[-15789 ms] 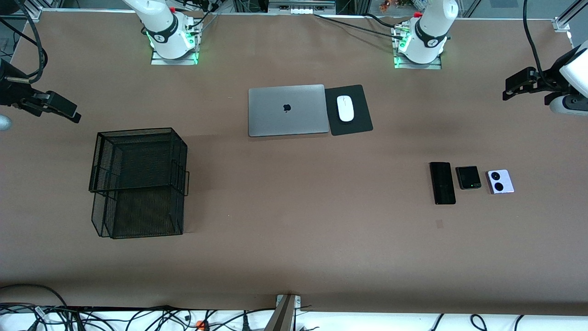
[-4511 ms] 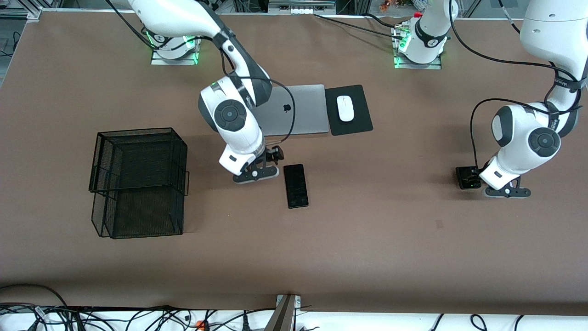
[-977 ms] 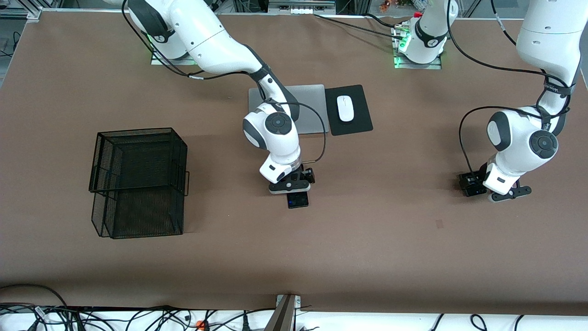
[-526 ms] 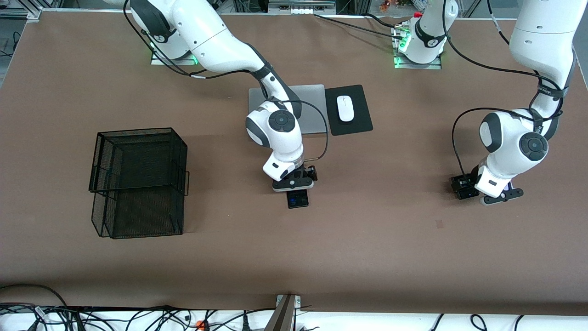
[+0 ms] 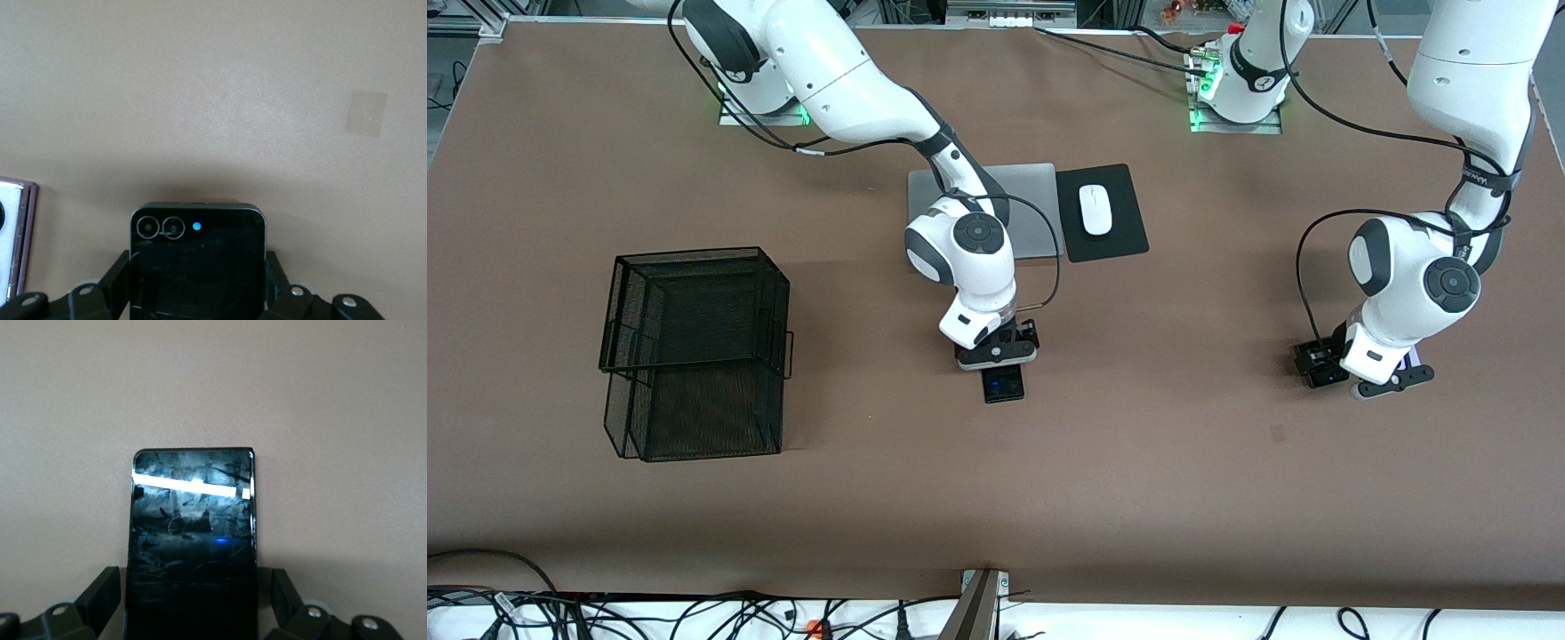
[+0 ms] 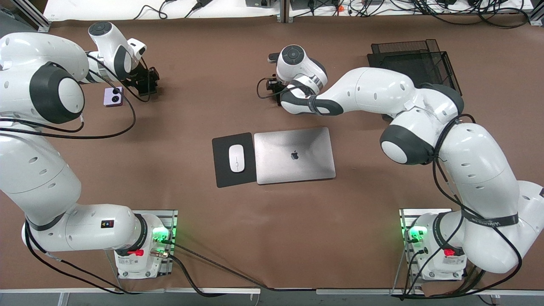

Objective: Place phones with both arms
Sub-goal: 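Lift the phone with the right gripper while the left gripper lifts the flip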

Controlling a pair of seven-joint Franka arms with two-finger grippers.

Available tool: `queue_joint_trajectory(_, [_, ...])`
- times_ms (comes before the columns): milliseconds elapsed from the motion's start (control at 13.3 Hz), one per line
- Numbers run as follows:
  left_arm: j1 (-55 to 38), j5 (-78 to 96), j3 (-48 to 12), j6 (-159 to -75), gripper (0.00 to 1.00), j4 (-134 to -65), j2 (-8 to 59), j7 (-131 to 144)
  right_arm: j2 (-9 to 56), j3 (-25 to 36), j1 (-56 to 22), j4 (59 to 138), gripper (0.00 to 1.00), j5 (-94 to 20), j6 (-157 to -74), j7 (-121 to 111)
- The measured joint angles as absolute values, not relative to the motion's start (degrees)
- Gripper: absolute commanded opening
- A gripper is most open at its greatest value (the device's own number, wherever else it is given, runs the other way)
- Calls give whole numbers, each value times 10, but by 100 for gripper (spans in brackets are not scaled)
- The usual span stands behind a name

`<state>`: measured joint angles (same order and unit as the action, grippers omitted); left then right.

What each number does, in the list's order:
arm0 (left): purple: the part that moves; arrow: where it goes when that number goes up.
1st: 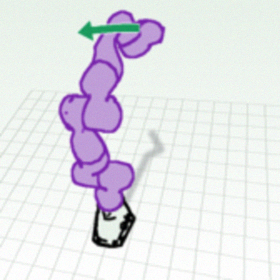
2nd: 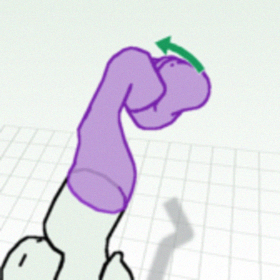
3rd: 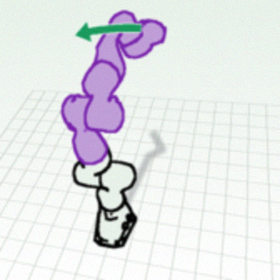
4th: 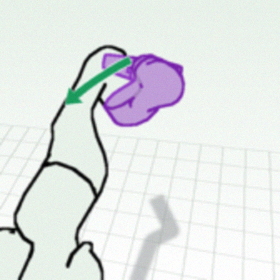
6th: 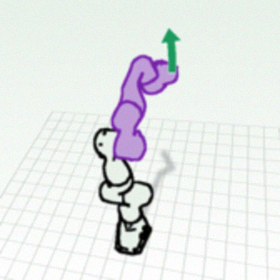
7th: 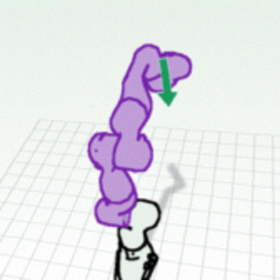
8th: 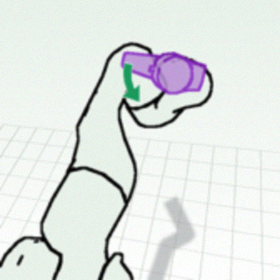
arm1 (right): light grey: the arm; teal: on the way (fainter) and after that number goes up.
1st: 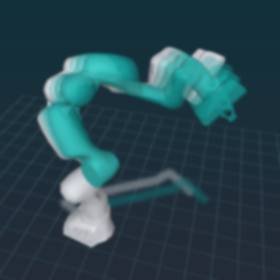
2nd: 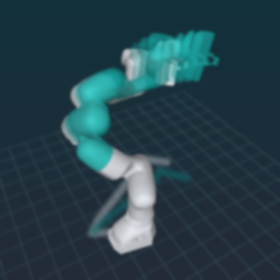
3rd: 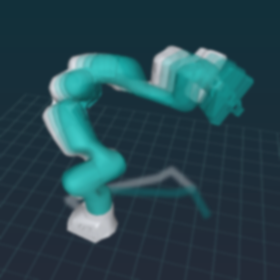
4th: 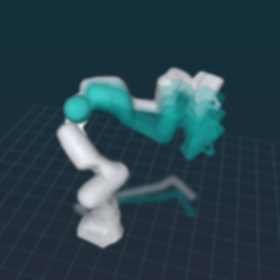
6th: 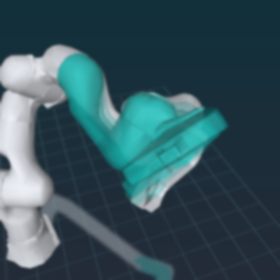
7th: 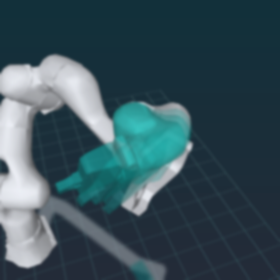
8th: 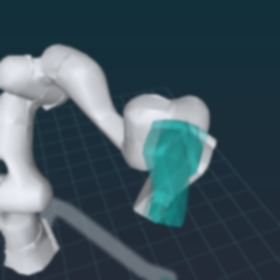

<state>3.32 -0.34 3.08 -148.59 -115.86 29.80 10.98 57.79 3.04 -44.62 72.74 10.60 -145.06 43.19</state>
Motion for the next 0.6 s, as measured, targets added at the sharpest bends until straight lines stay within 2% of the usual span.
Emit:
queue_joint_trajectory(75, [33,-3,31,-1486,2,-1159,298,110,578,30,-446,727,100,107,-1451,432])
queue_joint_trajectory(150, [33,-3,31,-1486,2,-1159,298,110,578,30,-447,727,93,107,-1451,432])
queue_joint_trajectory(226, [33,-3,31,-1486,2,-1158,298,110,578,30,-447,727,79,110,-1451,432])
queue_joint_trajectory(301, [33,-3,31,-1486,2,-1158,298,110,578,31,-448,727,42,117,-1451,432])
queue_joint_trajectory(376, [33,-3,31,-1486,2,-1157,298,110,578,31,-449,727,17,123,-1450,432])
queue_joint_trajectory(451, [33,-3,31,-1485,2,-1157,298,110,578,31,-450,726,0,127,-1451,432])
queue_joint_trajectory(602, [32,-3,31,-1485,2,-1156,298,110,577,31,-451,725,0,127,-1449,432])
